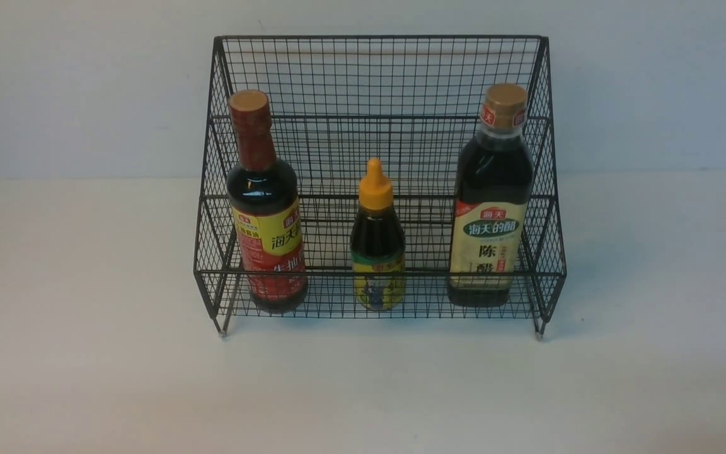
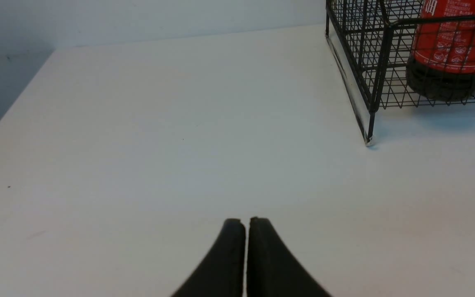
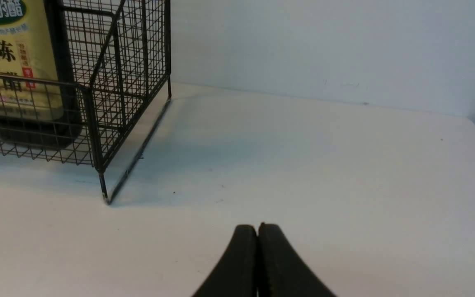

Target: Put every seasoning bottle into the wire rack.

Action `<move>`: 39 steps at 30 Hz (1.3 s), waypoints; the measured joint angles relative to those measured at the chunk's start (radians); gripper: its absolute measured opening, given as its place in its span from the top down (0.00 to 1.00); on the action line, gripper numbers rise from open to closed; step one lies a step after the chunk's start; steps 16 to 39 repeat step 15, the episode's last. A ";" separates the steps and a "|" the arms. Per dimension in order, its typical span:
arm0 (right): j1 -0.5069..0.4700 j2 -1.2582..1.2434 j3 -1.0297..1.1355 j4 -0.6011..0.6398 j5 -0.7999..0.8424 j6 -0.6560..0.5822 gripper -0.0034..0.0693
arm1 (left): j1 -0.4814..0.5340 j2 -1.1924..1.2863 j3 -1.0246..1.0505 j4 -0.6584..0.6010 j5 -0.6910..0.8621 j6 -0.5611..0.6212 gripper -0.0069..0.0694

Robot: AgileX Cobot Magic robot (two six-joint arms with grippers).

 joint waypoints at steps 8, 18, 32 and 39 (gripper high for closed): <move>0.000 0.000 0.000 0.000 0.000 0.008 0.97 | 0.000 0.000 0.000 0.000 0.000 -0.008 0.91; 0.000 0.000 0.000 0.000 0.000 0.008 0.97 | 0.000 0.000 0.000 0.000 0.000 -0.008 0.91; 0.000 0.000 0.000 0.000 0.000 0.008 0.97 | 0.000 0.000 0.000 0.000 0.000 -0.008 0.91; 0.000 0.000 0.000 0.000 0.000 0.008 0.97 | 0.000 0.000 0.000 0.000 0.000 -0.008 0.91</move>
